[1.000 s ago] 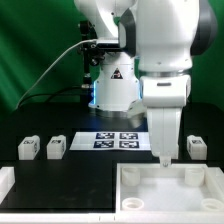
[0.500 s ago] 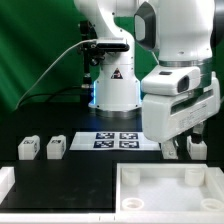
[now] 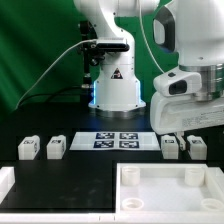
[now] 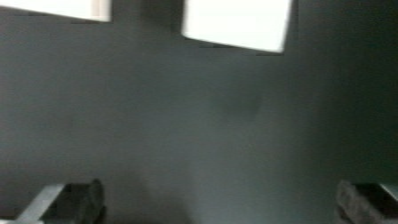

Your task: Assemble one leg

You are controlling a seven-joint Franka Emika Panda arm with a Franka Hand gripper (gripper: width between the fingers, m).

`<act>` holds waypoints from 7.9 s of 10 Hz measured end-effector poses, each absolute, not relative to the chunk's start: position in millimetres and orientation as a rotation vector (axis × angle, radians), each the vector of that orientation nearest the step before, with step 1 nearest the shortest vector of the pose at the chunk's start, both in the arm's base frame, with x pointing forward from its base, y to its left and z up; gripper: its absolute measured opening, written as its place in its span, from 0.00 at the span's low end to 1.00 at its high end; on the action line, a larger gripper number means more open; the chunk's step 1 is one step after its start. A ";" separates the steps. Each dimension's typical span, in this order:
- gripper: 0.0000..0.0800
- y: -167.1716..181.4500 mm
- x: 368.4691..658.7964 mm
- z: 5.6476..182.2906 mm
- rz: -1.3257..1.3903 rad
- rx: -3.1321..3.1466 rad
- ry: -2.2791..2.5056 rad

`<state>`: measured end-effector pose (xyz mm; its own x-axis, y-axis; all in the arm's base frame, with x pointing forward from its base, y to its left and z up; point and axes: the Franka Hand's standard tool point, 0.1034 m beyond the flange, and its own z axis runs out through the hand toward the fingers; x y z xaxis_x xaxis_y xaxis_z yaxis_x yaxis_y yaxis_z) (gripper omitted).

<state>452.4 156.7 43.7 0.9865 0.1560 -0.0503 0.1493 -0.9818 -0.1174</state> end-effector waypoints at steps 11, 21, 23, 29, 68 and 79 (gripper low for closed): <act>0.81 171.7 419.6 38.6 1.357 -2.798 -0.093; 0.36 179.6 382.2 15.1 1.462 -2.790 -0.077; 0.36 179.6 382.1 15.1 1.462 -2.790 -0.077; 0.36 179.6 382.1 15.1 1.462 -2.790 -0.077; 0.36 111.6 611.7 84.1 -0.815 -2.898 -0.406; 0.78 113.5 610.1 66.0 -0.869 -2.889 -0.386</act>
Offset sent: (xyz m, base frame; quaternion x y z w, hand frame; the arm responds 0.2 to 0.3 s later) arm -0.0292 0.0252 0.0039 -0.0258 -0.3886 0.1800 0.9033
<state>610.1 113.5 66.0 0.8050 0.2121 0.5541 0.2692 -0.9628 -0.0225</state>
